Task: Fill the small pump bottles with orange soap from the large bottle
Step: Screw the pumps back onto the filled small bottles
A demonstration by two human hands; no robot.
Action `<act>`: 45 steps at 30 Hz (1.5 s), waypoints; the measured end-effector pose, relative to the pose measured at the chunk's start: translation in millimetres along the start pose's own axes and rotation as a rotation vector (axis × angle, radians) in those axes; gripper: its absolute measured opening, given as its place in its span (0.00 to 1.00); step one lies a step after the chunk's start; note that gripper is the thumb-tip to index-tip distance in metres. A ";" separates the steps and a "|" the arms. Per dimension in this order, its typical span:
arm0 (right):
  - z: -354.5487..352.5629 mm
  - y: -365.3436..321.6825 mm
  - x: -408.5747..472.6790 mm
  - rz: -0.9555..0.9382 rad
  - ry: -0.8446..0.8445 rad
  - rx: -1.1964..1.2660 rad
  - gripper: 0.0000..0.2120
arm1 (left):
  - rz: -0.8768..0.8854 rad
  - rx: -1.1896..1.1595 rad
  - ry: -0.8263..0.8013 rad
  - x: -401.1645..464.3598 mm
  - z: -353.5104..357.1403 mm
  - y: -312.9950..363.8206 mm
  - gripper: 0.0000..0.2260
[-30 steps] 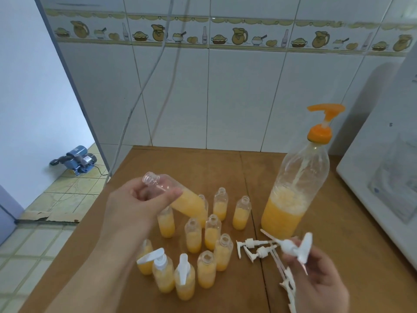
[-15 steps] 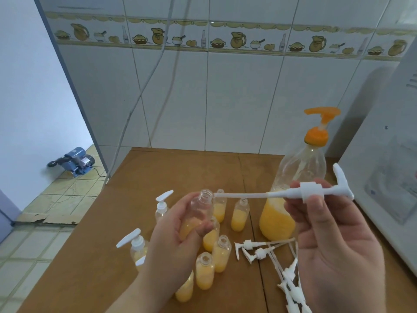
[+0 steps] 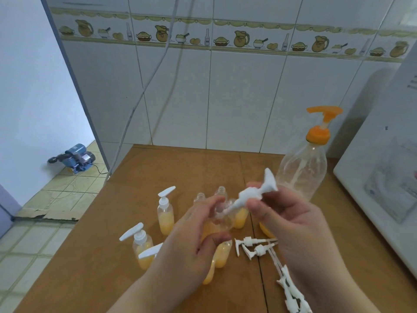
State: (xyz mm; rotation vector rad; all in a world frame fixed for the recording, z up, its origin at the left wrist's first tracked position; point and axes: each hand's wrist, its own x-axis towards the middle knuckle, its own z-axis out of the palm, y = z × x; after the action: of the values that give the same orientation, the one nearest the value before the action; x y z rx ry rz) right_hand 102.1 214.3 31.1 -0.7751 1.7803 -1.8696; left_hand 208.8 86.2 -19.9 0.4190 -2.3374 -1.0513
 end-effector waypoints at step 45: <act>6.8 1.8 28.4 0.171 -0.182 0.094 0.17 | -0.287 -0.626 -0.194 -0.4 3.1 19.9 0.18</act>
State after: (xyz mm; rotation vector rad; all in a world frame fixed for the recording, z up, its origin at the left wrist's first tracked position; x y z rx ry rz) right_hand 85.4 190.3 32.0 -0.7106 1.5825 -1.7009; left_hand 206.1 101.1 -6.6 0.4217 -1.9868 -1.9493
